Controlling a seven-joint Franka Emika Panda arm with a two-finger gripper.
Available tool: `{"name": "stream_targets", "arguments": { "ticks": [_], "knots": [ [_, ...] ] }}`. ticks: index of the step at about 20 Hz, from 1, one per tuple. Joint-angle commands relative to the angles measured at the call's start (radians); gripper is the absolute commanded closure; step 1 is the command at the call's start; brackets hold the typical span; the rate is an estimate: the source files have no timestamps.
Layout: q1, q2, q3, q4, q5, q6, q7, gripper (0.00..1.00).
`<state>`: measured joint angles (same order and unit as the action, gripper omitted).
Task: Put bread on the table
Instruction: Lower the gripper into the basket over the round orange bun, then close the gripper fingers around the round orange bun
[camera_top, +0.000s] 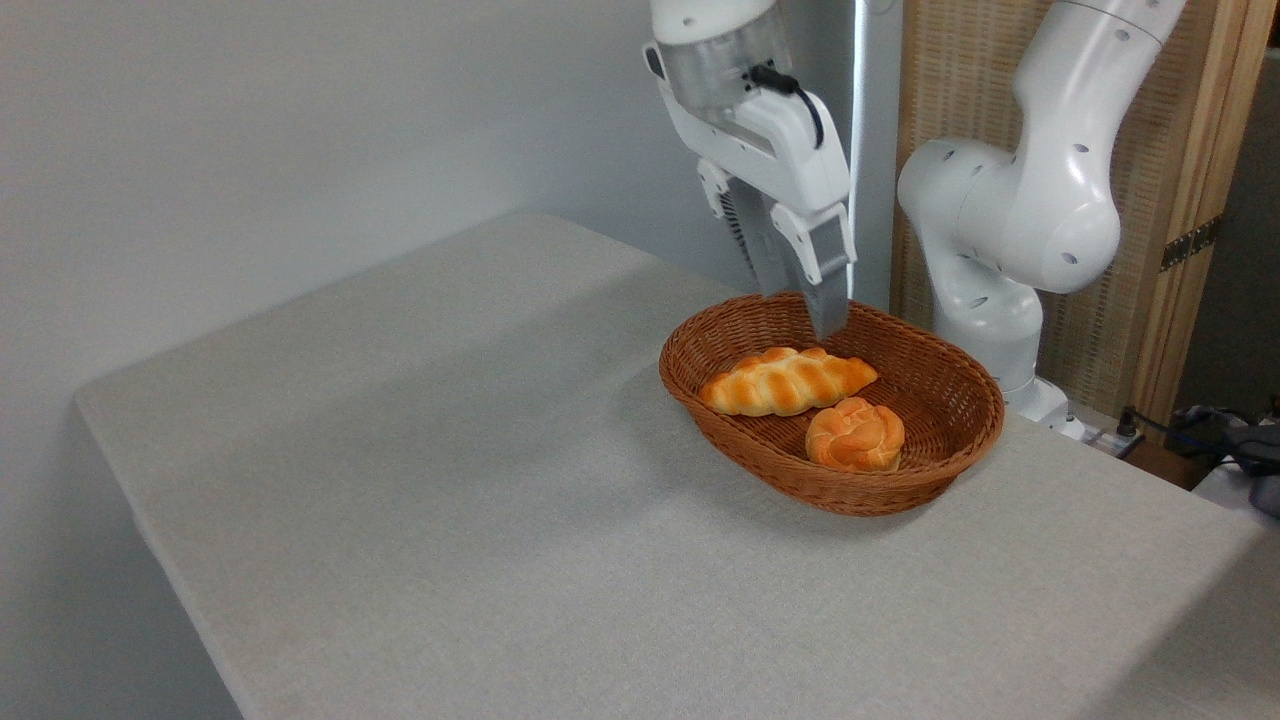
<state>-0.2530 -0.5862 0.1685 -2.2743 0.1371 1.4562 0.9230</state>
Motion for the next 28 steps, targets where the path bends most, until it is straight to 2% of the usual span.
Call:
{"name": "stream_targets", "arguments": {
  "ticks": [1,3,5,15,19,24,28],
  "knots": [
    [-0.019,-0.004,0.016,-0.080,0.083,0.009,0.014,0.00],
    [-0.014,-0.004,0.017,-0.112,0.098,0.050,0.016,0.00],
    [-0.012,-0.006,0.045,-0.149,0.098,0.120,0.014,0.00],
    [-0.012,-0.006,0.065,-0.261,0.101,0.248,0.023,0.00],
    [-0.014,-0.006,0.065,-0.289,0.134,0.257,0.027,0.00],
    [-0.012,-0.004,0.065,-0.292,0.139,0.257,0.031,0.00],
    [-0.014,-0.004,0.063,-0.292,0.173,0.257,0.031,0.00]
  ]
}}
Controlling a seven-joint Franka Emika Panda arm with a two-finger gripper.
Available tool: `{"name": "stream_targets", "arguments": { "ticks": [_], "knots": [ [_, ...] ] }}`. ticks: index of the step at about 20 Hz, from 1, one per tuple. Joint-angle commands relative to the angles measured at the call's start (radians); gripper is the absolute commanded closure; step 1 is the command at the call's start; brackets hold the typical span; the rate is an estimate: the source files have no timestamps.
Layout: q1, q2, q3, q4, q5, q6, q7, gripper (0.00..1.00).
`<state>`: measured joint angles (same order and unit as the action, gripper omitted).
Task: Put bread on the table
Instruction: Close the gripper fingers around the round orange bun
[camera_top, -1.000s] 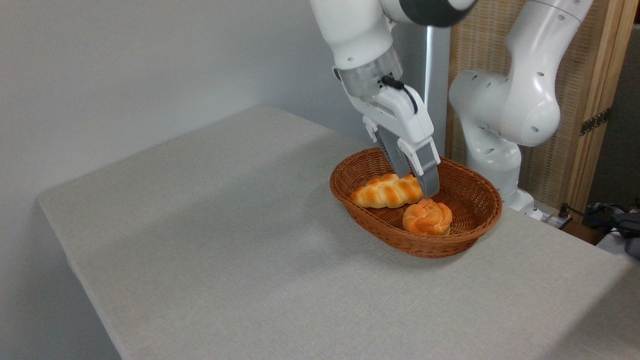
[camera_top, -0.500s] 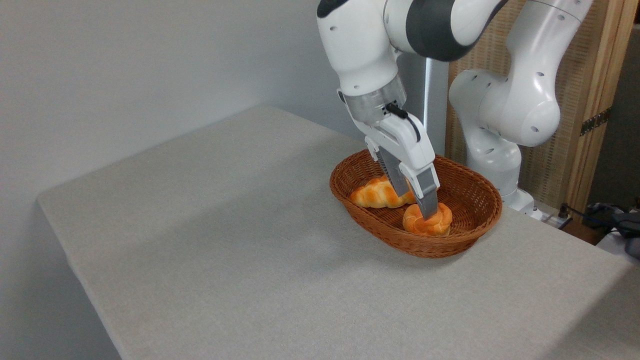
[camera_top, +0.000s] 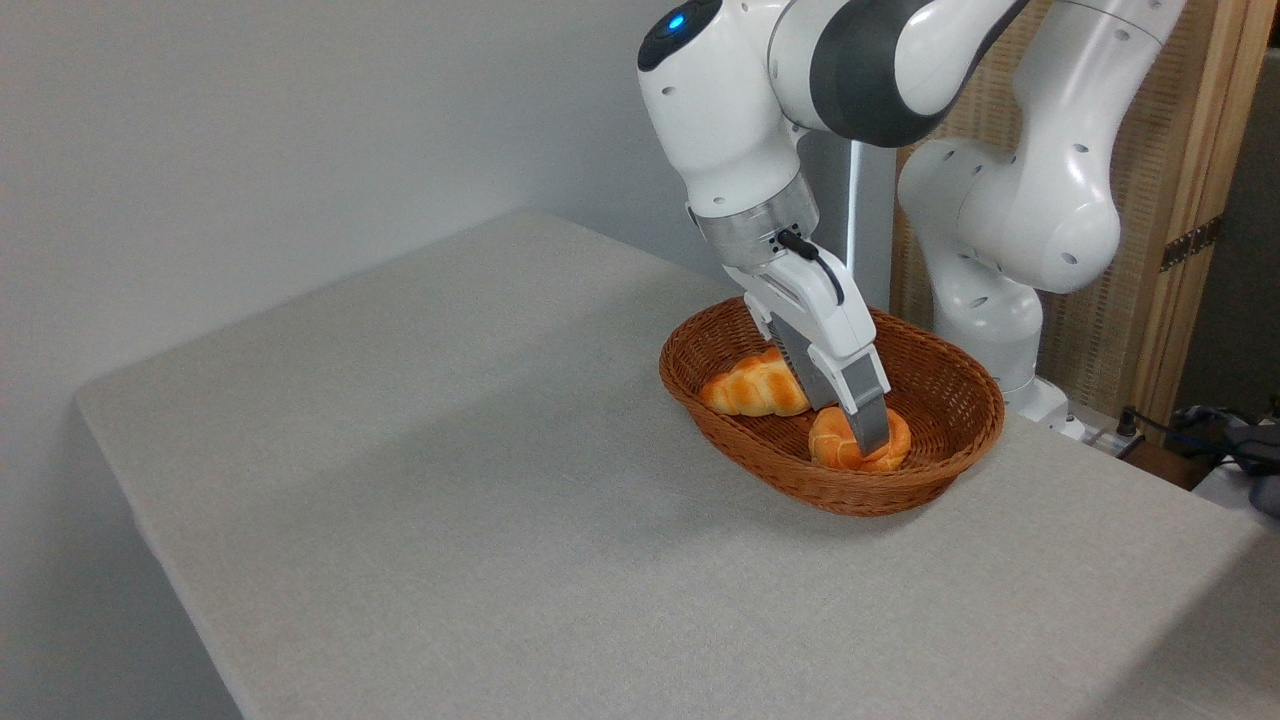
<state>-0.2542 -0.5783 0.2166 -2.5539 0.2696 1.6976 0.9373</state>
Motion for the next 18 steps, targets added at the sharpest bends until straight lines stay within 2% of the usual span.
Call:
{"name": "stream_targets", "arguments": {
  "ticks": [1,6,18],
  "knots": [
    [-0.014,-0.012,0.017,-0.012,0.040,0.016,0.017,0.00],
    [-0.013,-0.012,0.014,-0.012,0.046,0.016,0.090,0.00],
    [-0.016,-0.006,0.014,-0.043,0.046,0.036,0.092,0.01]
  ]
}}
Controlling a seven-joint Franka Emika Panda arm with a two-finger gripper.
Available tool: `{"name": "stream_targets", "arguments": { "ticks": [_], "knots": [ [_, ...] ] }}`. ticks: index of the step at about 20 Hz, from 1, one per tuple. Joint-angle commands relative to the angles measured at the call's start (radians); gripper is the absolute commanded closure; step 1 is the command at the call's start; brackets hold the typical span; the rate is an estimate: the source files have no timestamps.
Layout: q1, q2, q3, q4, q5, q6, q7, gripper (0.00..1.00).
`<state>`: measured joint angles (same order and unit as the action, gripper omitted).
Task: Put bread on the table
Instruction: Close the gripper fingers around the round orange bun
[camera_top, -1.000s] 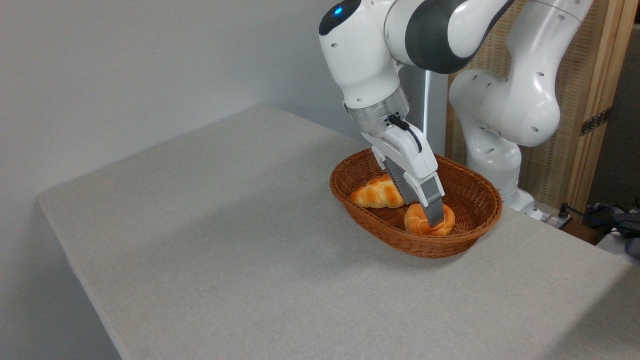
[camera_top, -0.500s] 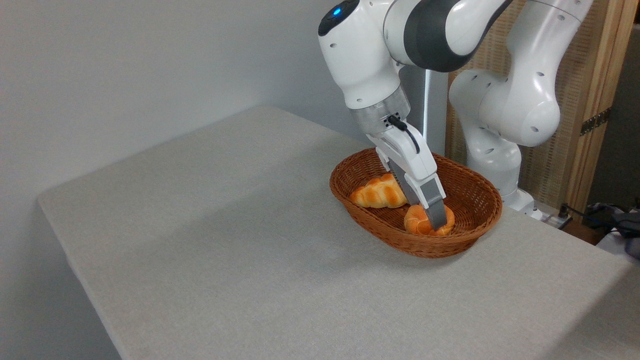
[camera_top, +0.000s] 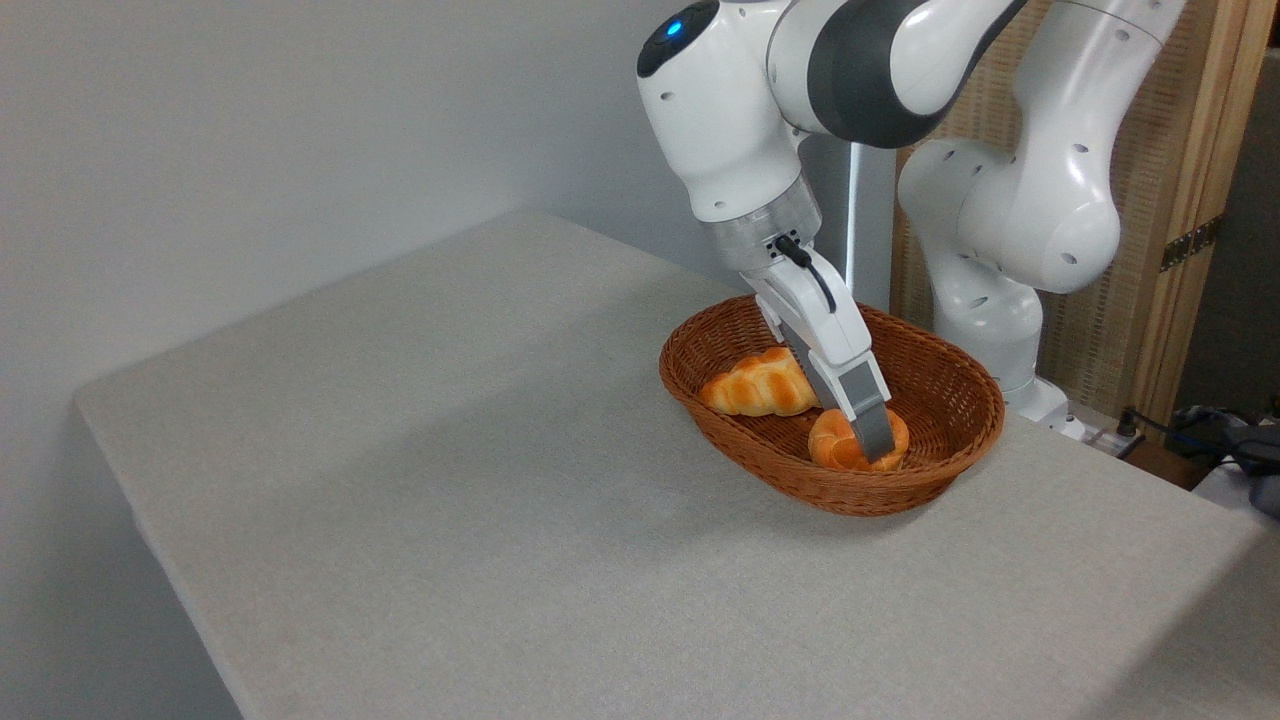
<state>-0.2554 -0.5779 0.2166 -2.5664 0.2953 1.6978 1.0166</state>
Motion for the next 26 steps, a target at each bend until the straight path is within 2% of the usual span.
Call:
{"name": "stream_targets", "arguments": {
  "ticks": [1,4,10,16,26],
  "knots": [
    [-0.015,-0.007,0.014,-0.038,0.021,0.045,0.013,0.01],
    [-0.015,-0.007,0.014,-0.040,0.021,0.051,0.013,0.03],
    [-0.021,-0.005,0.014,-0.040,0.019,0.051,0.013,0.14],
    [-0.022,-0.004,0.014,-0.040,0.015,0.051,0.014,0.37],
    [-0.024,-0.004,0.014,-0.038,0.015,0.048,0.014,0.38]
  ]
}}
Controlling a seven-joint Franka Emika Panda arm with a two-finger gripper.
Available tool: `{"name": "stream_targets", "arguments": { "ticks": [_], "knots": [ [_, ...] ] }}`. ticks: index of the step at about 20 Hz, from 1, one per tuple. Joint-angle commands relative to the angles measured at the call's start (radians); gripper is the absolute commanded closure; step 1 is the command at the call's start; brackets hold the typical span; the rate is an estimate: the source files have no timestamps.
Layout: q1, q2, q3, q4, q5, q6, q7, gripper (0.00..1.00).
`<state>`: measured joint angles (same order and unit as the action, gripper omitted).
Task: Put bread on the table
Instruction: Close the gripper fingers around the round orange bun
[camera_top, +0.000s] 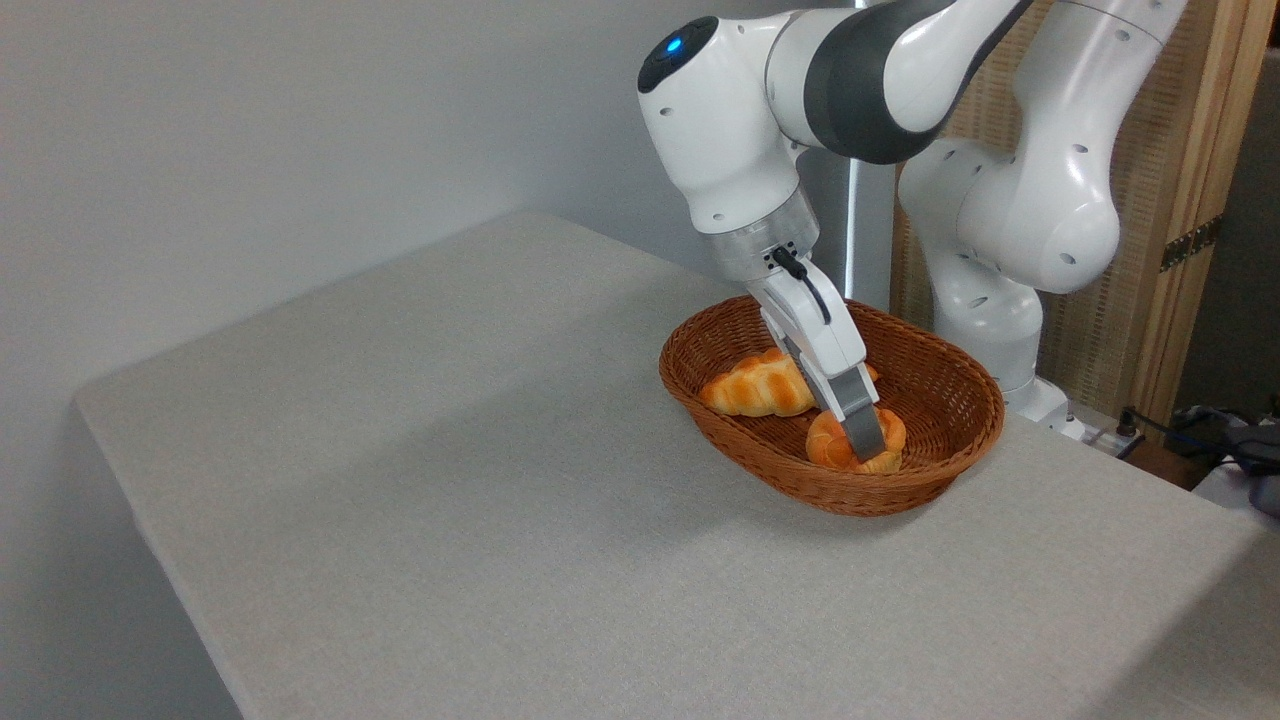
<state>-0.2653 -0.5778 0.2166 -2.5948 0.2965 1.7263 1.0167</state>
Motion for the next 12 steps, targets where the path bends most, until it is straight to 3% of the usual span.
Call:
{"name": "stream_targets", "arguments": {
  "ticks": [1,12],
  "knots": [
    [-0.014,-0.005,0.014,-0.010,0.013,0.019,0.014,0.38],
    [-0.017,-0.008,0.006,0.002,0.007,-0.001,0.016,0.42]
  ]
}}
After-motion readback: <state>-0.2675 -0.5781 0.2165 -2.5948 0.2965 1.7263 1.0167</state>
